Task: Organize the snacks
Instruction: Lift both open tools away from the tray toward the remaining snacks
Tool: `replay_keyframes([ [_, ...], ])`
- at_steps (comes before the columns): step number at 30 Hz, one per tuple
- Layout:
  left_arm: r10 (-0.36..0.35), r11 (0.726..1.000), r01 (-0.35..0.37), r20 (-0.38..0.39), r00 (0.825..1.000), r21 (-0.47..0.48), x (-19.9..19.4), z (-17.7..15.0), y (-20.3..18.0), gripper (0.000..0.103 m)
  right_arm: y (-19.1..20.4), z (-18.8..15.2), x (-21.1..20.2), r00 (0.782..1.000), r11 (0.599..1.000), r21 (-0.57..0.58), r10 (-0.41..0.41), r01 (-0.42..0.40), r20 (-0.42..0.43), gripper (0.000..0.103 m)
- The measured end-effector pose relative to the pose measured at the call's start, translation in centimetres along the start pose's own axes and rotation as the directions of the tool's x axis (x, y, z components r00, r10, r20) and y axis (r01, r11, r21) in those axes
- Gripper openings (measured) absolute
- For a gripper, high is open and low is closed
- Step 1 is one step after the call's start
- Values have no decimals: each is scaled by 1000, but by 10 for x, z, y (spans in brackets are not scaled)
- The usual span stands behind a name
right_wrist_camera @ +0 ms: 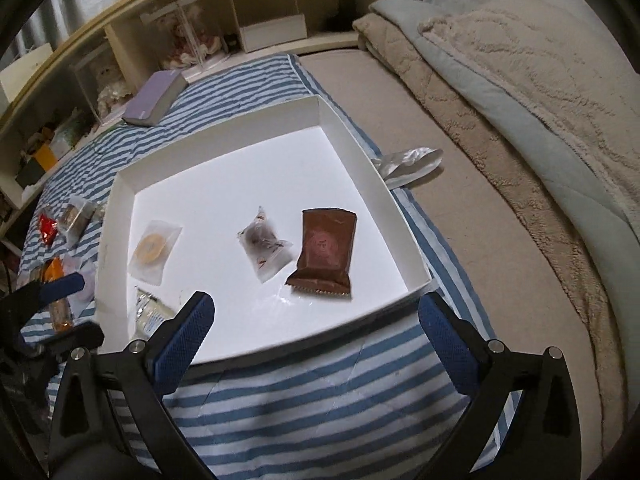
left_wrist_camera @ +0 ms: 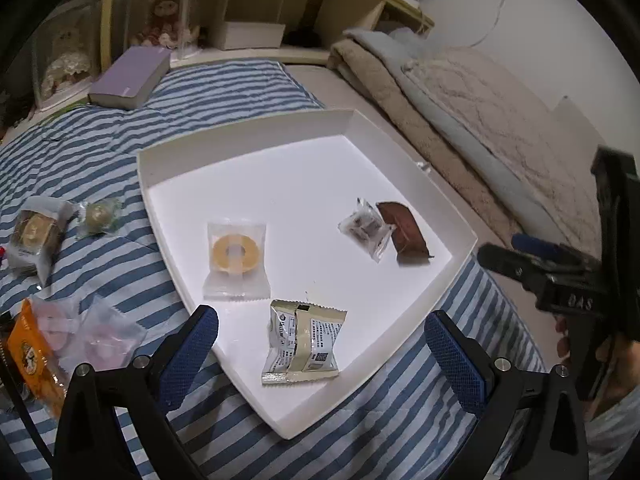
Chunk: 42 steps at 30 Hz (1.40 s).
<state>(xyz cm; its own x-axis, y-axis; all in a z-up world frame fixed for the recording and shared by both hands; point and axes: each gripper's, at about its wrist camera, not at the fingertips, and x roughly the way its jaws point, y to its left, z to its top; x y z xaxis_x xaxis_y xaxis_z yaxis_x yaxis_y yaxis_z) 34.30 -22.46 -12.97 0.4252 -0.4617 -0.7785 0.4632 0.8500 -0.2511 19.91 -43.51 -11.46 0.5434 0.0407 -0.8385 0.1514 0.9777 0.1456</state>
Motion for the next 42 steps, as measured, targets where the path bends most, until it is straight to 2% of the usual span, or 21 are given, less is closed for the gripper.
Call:
replay_keyframes([
  [19,22,1000,-24,109,994,11,-90,-9,0,103,31,-16,-79,991,1000,2,-7,7,132,103],
  [28,34,999,-38,186,982,20,-153,-13,5,103,55,-14,-126,974,999,-28,-27,34,223,103],
  [34,63,998,-63,220,974,-4,-199,-22,30,103,86,-8,-149,960,999,-40,-6,18,281,103],
  [42,152,988,-145,255,955,-45,-266,-43,81,103,140,0,-143,955,997,-61,69,-54,288,103],
])
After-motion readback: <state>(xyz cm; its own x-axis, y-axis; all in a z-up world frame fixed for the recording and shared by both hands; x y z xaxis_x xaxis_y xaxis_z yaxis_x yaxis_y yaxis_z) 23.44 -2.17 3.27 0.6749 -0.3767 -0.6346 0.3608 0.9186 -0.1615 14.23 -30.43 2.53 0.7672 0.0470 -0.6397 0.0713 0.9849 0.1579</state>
